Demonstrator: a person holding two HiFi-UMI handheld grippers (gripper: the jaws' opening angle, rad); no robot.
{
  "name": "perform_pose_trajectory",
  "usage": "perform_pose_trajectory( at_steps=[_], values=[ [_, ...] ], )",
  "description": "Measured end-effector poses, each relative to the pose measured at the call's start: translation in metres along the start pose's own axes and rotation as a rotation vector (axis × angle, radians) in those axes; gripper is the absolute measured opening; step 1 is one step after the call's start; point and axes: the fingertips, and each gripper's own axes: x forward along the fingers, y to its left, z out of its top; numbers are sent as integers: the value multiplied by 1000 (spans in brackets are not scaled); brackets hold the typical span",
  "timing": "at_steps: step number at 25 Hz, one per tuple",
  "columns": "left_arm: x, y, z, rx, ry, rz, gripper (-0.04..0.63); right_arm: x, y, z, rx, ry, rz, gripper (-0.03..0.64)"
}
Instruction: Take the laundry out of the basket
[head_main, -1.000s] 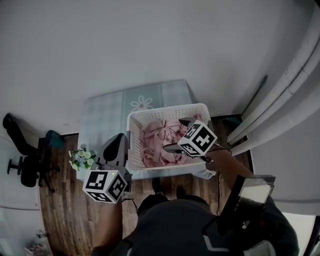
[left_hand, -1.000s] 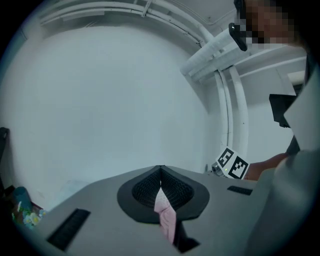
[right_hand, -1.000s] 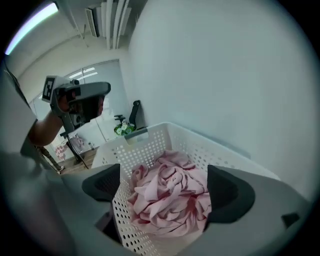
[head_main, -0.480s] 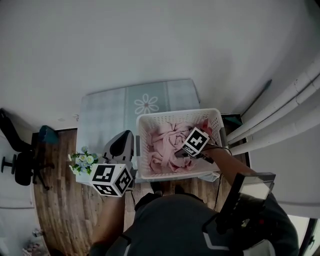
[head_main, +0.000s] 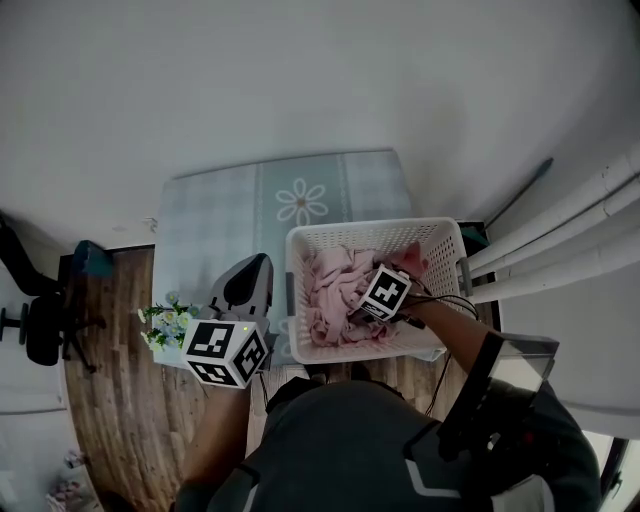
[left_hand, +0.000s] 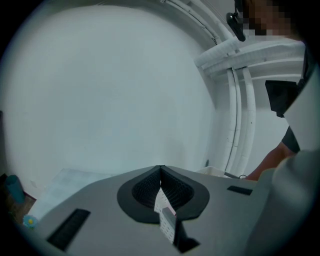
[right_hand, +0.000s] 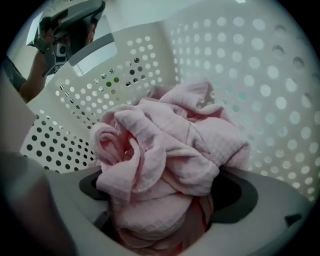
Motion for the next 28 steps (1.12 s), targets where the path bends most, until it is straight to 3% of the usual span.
perform_pose_trajectory(
  at_steps=[5, 11, 14, 24, 26, 28],
  values=[
    [3, 2, 4, 8, -3, -19, 9, 7, 22, 12, -63, 45, 81, 565],
    [4, 9, 0, 6, 7, -30, 9, 3, 24, 17, -79, 23, 91, 565],
    [6, 13, -3, -2, 12, -28, 9, 12, 24, 22, -130, 21, 72, 566],
    [6, 15, -9, -20, 10, -30, 9, 35, 16, 38, -127, 90, -40, 561],
    [4, 18, -10, -26, 6, -25, 9, 33, 19, 38, -139, 78, -59, 512],
    [3, 18, -9, -30, -2, -25, 9, 27, 24, 37, -140, 46, -70, 385]
  ],
)
